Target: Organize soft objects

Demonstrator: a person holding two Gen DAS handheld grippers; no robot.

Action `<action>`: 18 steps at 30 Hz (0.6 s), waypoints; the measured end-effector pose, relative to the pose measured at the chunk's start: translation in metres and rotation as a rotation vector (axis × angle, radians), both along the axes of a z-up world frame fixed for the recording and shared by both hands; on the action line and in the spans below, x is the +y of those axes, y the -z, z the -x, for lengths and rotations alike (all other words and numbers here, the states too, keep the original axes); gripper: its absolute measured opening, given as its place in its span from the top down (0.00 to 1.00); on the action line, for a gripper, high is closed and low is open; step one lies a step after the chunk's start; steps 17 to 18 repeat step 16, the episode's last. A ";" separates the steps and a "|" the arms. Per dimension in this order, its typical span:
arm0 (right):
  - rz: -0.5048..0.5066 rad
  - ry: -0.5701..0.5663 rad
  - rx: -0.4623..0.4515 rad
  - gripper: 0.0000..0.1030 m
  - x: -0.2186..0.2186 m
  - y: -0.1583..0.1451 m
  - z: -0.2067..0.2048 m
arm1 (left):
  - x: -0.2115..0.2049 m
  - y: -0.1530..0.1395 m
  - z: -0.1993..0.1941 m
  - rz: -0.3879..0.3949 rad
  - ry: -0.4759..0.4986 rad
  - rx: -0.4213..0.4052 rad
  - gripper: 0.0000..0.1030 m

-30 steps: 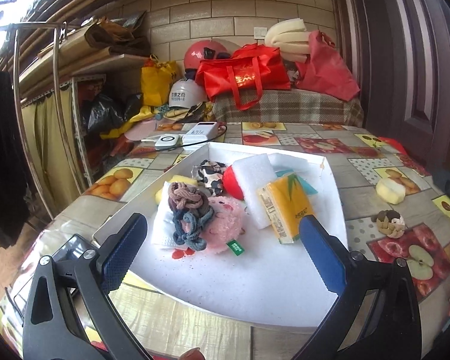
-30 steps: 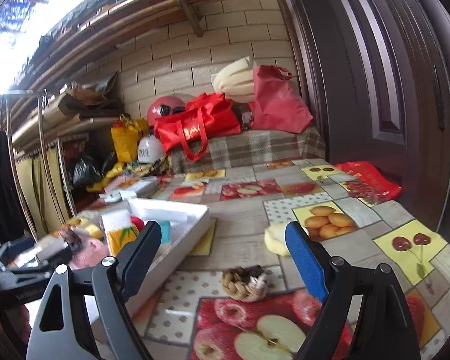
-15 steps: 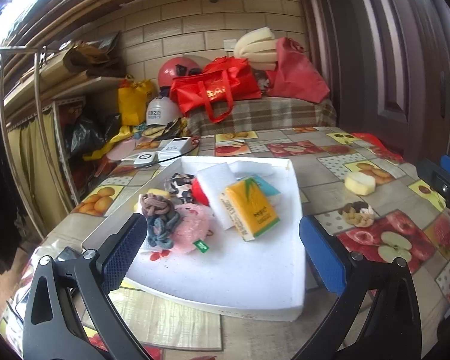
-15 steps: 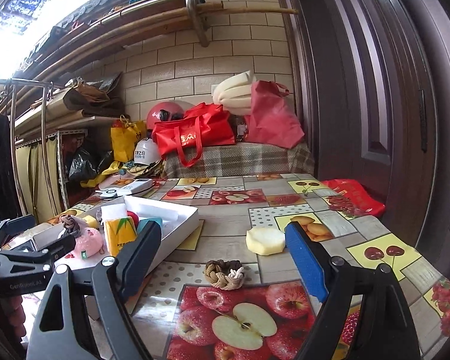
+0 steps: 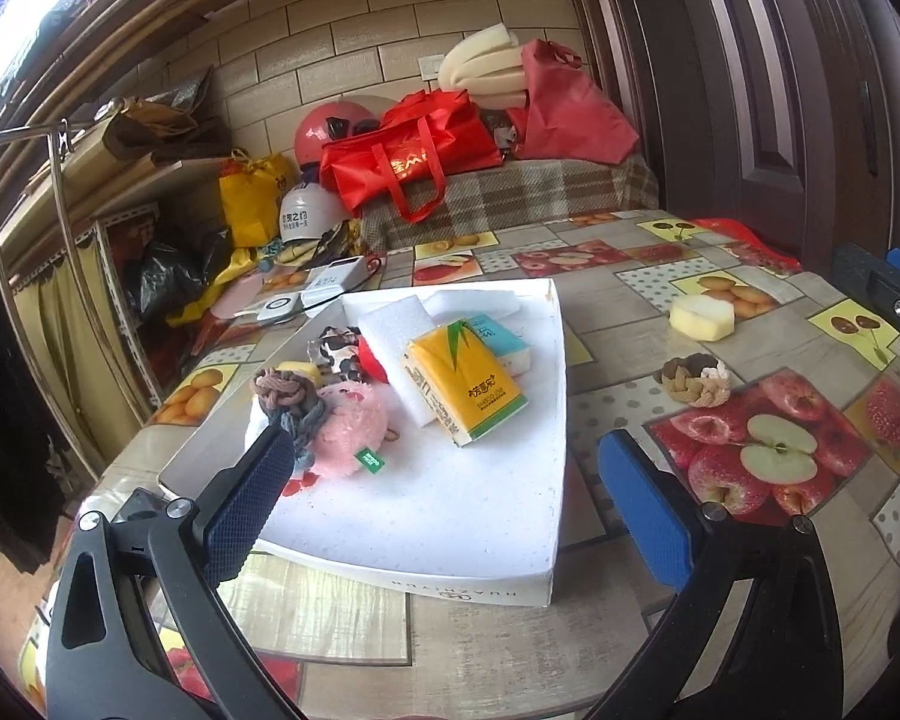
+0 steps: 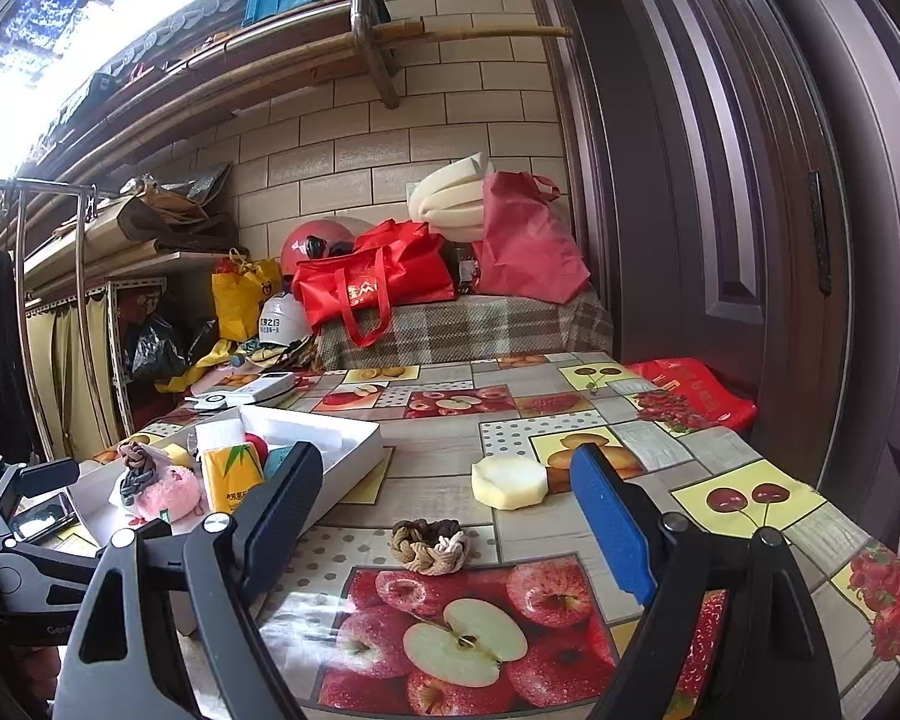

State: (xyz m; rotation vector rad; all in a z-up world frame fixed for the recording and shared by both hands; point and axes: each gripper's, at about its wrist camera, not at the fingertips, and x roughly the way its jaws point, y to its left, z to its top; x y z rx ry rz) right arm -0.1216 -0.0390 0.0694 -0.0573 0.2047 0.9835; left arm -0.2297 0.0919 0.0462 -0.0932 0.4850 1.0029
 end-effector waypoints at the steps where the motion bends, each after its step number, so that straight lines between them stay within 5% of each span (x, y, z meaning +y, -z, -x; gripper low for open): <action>1: 0.001 -0.001 -0.001 0.17 0.000 0.000 0.000 | 0.001 0.000 0.000 0.003 -0.004 0.002 0.01; 18: 0.005 0.000 0.000 0.17 0.000 0.001 0.001 | 0.011 0.002 0.003 0.057 -0.008 -0.002 0.01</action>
